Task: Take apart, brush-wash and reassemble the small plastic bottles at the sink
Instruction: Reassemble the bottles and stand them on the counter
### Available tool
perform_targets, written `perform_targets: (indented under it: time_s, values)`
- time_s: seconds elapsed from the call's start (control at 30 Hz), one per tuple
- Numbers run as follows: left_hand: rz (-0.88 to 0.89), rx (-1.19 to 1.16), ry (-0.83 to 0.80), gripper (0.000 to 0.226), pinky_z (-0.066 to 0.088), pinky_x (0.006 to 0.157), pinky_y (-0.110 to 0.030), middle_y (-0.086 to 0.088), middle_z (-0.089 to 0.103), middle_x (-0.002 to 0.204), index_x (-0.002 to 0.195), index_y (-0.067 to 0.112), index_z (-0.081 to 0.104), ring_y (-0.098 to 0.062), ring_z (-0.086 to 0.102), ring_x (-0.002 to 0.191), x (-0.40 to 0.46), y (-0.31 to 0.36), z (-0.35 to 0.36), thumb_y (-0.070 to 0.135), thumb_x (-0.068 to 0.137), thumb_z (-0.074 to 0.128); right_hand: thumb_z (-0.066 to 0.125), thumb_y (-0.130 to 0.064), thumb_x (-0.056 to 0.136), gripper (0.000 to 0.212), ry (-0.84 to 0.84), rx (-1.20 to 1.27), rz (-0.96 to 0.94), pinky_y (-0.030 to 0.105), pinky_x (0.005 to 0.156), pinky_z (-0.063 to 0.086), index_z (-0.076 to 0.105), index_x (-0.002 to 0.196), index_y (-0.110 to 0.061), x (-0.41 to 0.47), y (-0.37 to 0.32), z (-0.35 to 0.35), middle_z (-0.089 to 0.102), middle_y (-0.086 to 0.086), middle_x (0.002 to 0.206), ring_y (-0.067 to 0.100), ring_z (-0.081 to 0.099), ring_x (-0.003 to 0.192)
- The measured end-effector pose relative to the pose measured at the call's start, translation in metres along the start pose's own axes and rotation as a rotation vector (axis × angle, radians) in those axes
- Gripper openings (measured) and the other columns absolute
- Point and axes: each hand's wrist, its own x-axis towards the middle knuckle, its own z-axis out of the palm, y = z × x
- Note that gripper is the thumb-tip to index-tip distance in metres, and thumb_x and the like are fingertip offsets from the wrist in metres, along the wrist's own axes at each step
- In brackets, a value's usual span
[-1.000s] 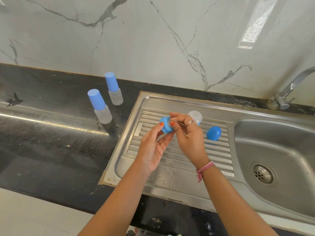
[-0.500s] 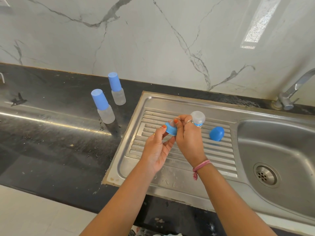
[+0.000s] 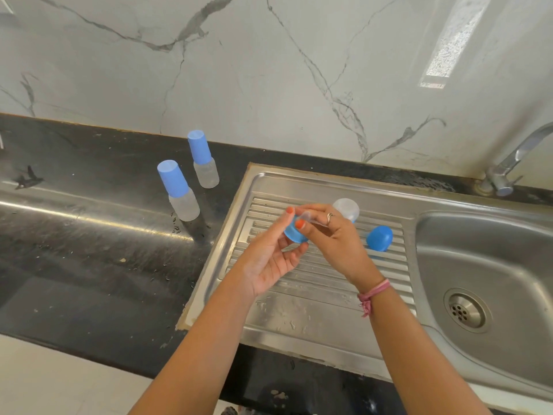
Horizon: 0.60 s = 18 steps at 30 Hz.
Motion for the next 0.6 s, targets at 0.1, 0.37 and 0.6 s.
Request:
perform_targets:
  time_s: [0.1, 0.37, 0.6]
  values:
    - [0.048, -0.014, -0.060, 0.036, 0.056, 0.082, -0.025, -0.009, 0.070, 0.104, 0.106, 0.008, 0.072, -0.015, 0.066, 0.094, -0.001, -0.001, 0.002, 0.031, 0.079, 0.071, 0.057, -0.015, 0.094, 0.022, 0.014, 0.001, -0.095, 0.022, 0.094, 0.050, 0.067, 0.114, -0.017, 0.000, -0.002, 0.002, 0.065, -0.008, 0.119, 0.007, 0.061, 0.114]
    - [0.129, -0.018, -0.054, 0.040, 0.057, 0.073, -0.022, -0.012, 0.071, 0.097, 0.110, 0.000, 0.067, -0.015, 0.068, 0.085, 0.005, 0.000, 0.010, 0.023, 0.078, 0.072, 0.049, -0.014, 0.099, 0.023, 0.287, 0.238, 0.010, 0.024, 0.085, 0.054, 0.071, 0.103, -0.006, 0.001, -0.009, 0.024, 0.073, 0.000, 0.102, 0.011, 0.067, 0.098]
    - [0.107, -0.006, -0.051, 0.022, 0.057, 0.070, -0.020, -0.009, 0.071, 0.089, 0.101, 0.004, 0.068, -0.012, 0.068, 0.080, 0.006, -0.005, 0.008, 0.017, 0.083, 0.068, 0.047, -0.016, 0.101, 0.026, 0.395, 0.270, 0.072, 0.029, 0.080, 0.056, 0.071, 0.093, -0.012, 0.000, -0.007, 0.036, 0.072, -0.003, 0.092, 0.012, 0.066, 0.089]
